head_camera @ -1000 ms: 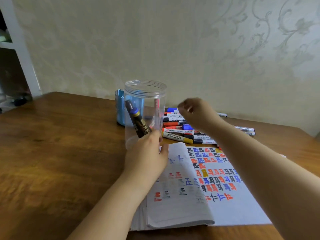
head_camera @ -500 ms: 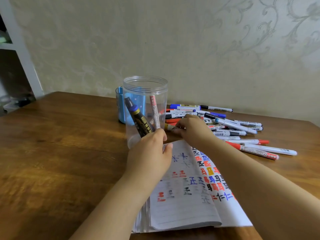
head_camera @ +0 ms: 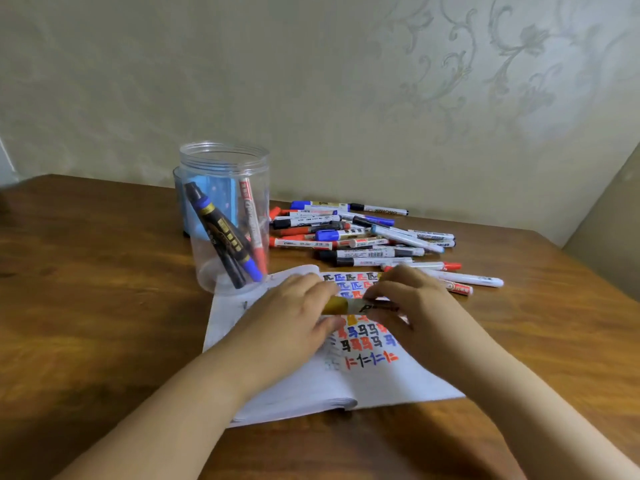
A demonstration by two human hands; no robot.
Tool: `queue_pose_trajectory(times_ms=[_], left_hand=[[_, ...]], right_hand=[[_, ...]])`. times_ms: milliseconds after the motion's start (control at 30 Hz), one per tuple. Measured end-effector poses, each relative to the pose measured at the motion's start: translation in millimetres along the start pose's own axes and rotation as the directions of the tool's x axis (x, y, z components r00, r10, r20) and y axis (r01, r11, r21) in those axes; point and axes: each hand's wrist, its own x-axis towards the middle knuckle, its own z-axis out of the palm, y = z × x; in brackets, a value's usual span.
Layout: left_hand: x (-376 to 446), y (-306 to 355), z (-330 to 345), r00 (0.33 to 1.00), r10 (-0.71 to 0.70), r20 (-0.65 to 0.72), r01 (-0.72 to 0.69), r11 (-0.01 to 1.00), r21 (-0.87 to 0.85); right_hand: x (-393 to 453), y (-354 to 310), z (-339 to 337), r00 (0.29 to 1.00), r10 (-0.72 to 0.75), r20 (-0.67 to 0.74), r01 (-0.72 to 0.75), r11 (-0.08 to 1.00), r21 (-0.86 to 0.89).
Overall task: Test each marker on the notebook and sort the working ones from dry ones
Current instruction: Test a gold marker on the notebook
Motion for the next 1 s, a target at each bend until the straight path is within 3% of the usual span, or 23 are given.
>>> queue_pose_trajectory(times_ms=[167,333,467,700,1000], left_hand=[[-0.1,1.5,9.4,0.990,0.023,0.136,-0.027,0.999,0.025],[-1.6,2.8,15.1,0.979,0.076,0.189,-0.070,0.997,-0.038],[-3.2,1.1,13.9,0.970,0.099,0.223,-0.080,0.993,-0.092],[-1.8,1.5,10.4,0.955,0.110,0.277,-0.054,0.978,-0.200],[-3.4,5.5,10.3,0.959,0.108,0.263,-0.068,0.985,-0.158]], right_hand=[[-17.8,-5.3,13.3,0.998,0.000,0.063,-0.004,0.999,0.053],[-15.3,-15.1,29.0,0.993,-0.077,0.088,0.081,0.995,-0.049],[-18.9,-13.7,31.7,0.987,-0.103,0.121,0.107,0.994,-0.022],[-23.4,-14.0,23.3,0.987,-0.132,0.093,0.135,0.990,-0.032],[-24.4,-10.1,25.5,0.993,-0.121,0.008,0.121,0.985,-0.123]])
